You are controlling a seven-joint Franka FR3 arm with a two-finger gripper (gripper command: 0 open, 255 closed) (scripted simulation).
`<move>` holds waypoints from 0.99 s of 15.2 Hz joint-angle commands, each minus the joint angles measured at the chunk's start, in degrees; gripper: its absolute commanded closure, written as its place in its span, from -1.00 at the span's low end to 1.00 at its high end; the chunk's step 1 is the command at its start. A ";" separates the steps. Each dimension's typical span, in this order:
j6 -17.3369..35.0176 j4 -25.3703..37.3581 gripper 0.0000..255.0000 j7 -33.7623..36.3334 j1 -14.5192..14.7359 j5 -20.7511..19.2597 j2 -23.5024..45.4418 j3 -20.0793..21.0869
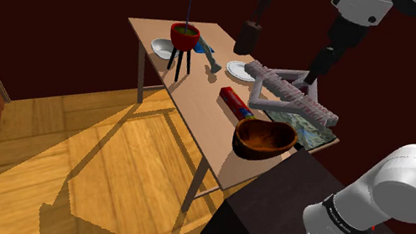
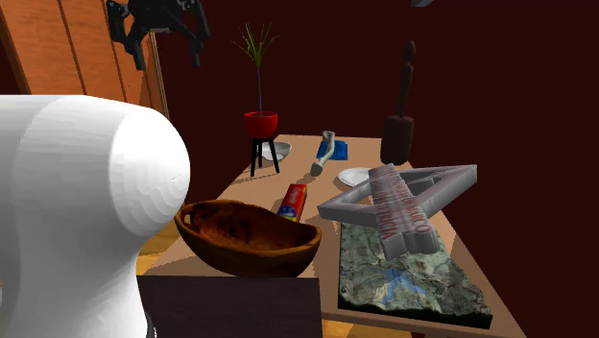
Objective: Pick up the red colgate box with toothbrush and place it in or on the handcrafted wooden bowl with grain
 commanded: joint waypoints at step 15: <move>25.53 -2.01 -1.00 -6.31 -3.40 -2.95 23.32 -6.27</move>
